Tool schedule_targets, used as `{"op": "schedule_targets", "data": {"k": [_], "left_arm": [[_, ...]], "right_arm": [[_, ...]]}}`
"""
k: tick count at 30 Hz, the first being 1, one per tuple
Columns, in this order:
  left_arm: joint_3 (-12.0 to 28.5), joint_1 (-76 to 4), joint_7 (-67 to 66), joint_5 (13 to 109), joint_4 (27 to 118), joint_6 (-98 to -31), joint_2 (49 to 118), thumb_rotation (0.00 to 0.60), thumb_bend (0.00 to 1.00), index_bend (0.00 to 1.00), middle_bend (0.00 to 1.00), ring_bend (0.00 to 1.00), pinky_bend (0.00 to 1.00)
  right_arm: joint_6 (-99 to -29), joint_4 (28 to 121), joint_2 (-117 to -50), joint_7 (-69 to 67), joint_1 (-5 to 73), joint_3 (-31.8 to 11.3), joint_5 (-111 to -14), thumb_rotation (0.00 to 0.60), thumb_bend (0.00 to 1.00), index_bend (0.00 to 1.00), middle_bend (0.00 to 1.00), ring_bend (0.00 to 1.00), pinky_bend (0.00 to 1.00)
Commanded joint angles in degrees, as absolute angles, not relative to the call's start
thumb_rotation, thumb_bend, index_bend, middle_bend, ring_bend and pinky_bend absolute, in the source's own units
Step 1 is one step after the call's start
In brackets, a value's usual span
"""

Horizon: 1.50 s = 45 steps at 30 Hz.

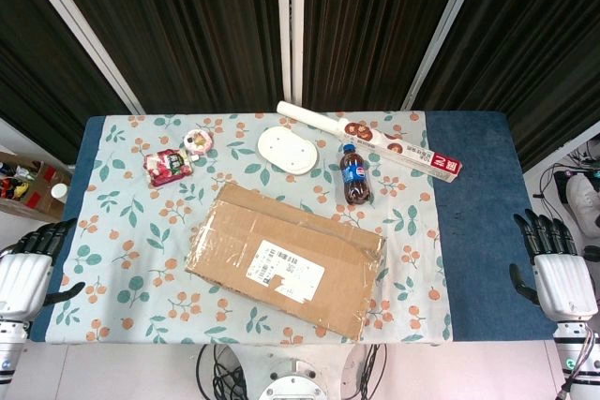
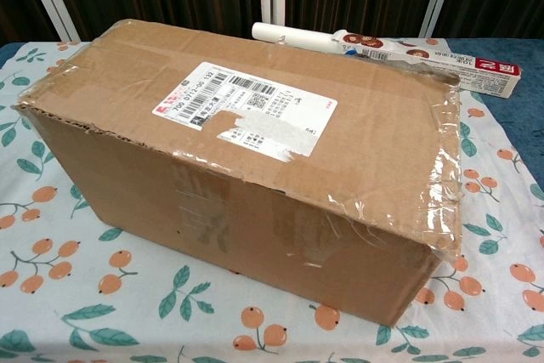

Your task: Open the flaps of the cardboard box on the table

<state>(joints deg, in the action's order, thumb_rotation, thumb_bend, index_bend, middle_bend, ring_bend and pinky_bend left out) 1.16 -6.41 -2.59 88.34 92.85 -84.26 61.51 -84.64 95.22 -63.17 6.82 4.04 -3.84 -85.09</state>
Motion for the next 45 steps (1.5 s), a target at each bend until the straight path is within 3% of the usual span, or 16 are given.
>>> {"op": "schedule_targets", "data": {"k": [1, 30, 38, 45], "left_arm": [[1.07, -6.37, -2.51, 88.36, 92.65, -84.23, 61.4, 0.6, 0.0, 0.09, 0.15, 0.14, 0.22], [1.04, -6.92, -0.38, 90.48, 94.53, -84.55, 58.79, 0.6, 0.0, 0.09, 0.15, 0.14, 0.22], [6.51, -14.67, 4.04, 94.18, 103.06, -81.64, 50.39, 0.6, 0.0, 0.1, 0.17, 0.14, 0.22], [11.08, -25.17, 6.07, 92.49, 109.0, -70.2, 49.3, 0.6, 0.0, 0.13, 0.2, 0.14, 0.22]], "right_arm": [[-84.89, 95.24, -63.31, 7.09, 3.97, -4.03, -84.92, 0.6, 0.35, 0.0, 0.0, 0.0, 0.0], [-84.28, 98.68, -60.56, 7.63, 5.27, -4.32, -86.58, 0.6, 0.35, 0.0, 0.0, 0.0, 0.0], [-84.33, 95.88, -61.12, 6.29, 3.86, -3.24, -85.1, 0.6, 0.37, 0.0, 0.0, 0.0, 0.0], [-84.79, 91.52, -62.62, 4.09, 2.67, -2.51, -84.57, 0.6, 0.44, 0.0, 0.0, 0.0, 0.0]]}}
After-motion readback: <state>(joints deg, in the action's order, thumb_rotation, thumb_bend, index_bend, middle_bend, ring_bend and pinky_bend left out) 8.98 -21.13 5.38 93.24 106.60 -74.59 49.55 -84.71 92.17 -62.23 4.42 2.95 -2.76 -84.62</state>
